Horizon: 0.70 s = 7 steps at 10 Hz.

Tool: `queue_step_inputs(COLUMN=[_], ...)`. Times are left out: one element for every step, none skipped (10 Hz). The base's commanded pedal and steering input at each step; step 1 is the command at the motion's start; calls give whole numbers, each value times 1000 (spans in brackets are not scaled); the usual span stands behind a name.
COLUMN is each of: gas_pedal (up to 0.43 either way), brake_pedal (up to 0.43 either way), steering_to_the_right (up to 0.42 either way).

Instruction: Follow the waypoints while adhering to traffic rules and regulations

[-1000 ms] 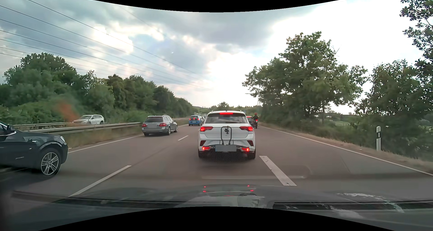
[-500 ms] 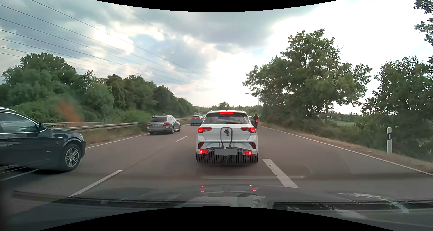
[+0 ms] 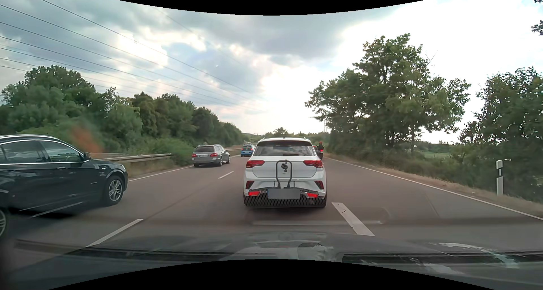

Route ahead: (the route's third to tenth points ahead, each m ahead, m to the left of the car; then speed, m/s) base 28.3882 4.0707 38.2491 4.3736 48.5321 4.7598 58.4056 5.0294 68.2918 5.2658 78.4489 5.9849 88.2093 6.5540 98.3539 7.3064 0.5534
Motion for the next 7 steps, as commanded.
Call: queue_step_inputs(gas_pedal=[0, 0, 0, 0, 0, 0, 0], brake_pedal=[201, 201, 201, 207, 207, 207, 207], steering_to_the_right=[-13, -13, -13, -13, -13, -13, -13])
